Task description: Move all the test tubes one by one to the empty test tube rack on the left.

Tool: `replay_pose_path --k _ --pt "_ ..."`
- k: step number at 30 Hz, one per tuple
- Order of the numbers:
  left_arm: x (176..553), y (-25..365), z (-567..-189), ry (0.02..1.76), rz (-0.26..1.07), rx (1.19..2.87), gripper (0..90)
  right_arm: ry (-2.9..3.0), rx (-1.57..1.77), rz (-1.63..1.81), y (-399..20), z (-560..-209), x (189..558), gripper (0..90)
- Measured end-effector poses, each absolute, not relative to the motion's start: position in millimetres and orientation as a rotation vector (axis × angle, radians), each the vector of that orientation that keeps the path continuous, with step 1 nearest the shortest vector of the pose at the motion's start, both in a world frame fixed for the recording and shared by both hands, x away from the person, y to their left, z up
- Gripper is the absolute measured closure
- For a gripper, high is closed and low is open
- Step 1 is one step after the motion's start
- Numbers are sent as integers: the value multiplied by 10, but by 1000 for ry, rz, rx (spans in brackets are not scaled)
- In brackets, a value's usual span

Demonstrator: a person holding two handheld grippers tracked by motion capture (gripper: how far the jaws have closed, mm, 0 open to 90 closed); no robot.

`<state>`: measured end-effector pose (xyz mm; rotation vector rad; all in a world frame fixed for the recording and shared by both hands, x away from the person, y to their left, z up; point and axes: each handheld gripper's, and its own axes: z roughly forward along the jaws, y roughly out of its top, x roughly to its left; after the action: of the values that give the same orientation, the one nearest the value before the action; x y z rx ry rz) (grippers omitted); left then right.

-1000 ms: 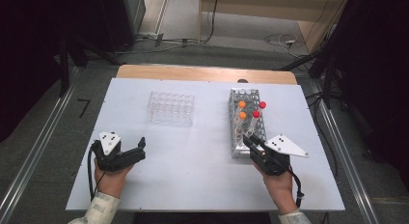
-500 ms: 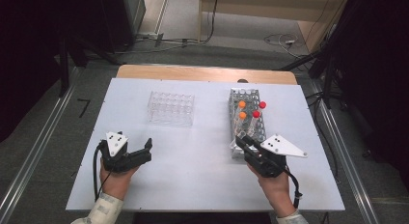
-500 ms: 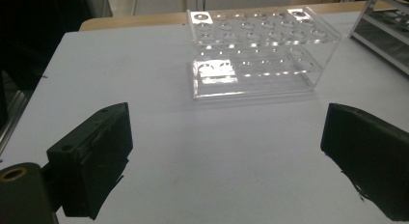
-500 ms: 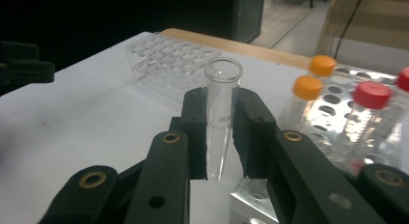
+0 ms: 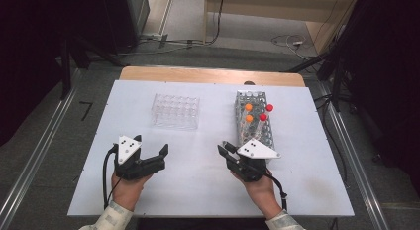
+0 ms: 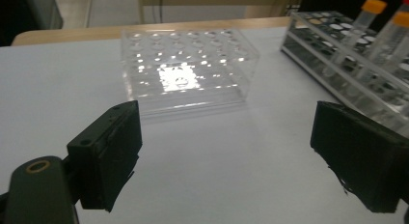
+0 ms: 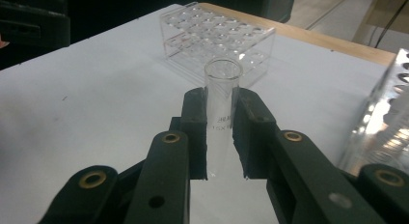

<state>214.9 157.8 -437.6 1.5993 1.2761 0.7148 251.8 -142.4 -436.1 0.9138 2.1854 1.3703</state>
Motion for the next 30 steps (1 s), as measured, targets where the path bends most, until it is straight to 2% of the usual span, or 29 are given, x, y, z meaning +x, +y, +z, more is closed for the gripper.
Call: replay_pose_path --k 7,14,20,30 --pt "2113 1376 -4234 1180 656 1625 183 2222 853 1363 -1227 -4397 2509 733" --pt "2138 1098 -4151 1036 541 1699 354 2250 824 1352 -1080 -4447 2492 733" --pt "2192 950 -4138 986 484 1750 506 2261 786 1334 -988 -4474 2447 733" --pt "2249 852 -4174 974 450 1793 620 2274 767 1332 -937 -4489 2405 733"
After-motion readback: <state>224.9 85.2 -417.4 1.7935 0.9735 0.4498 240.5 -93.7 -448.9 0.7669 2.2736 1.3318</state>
